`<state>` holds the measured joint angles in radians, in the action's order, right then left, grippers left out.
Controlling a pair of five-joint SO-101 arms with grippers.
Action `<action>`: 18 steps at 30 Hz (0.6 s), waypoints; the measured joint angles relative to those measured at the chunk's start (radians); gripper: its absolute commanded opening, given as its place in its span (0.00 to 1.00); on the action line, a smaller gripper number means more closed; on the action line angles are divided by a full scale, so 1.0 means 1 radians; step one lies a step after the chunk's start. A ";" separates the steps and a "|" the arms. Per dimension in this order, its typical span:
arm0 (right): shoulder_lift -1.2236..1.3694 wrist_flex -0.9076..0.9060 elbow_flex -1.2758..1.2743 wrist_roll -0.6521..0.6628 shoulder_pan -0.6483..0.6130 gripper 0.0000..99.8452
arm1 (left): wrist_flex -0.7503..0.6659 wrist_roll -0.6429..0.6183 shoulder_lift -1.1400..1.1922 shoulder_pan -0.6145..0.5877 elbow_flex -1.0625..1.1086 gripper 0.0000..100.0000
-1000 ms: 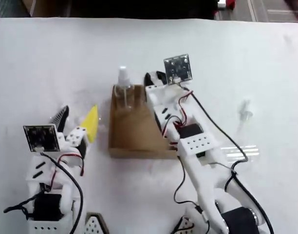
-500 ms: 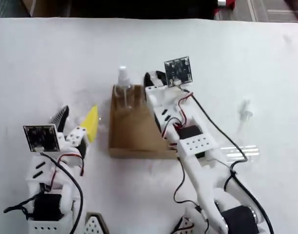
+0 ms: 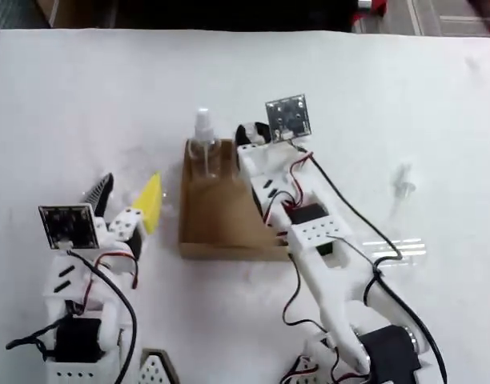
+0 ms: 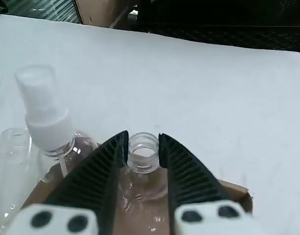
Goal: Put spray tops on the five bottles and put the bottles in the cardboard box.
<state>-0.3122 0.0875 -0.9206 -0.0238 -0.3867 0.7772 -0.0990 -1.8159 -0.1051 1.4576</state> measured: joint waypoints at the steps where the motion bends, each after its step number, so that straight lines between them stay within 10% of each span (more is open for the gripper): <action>1: 0.000 0.000 0.000 0.012 -0.003 0.02 | 0.000 0.000 0.000 0.000 0.000 0.25; 18: 0.000 0.000 0.000 0.052 -0.037 0.02 | 0.000 0.000 0.000 0.000 0.000 0.25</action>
<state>-0.3122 0.0875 -0.9206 0.0284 -0.4235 0.7772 -0.0990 -1.8159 -0.1051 1.4576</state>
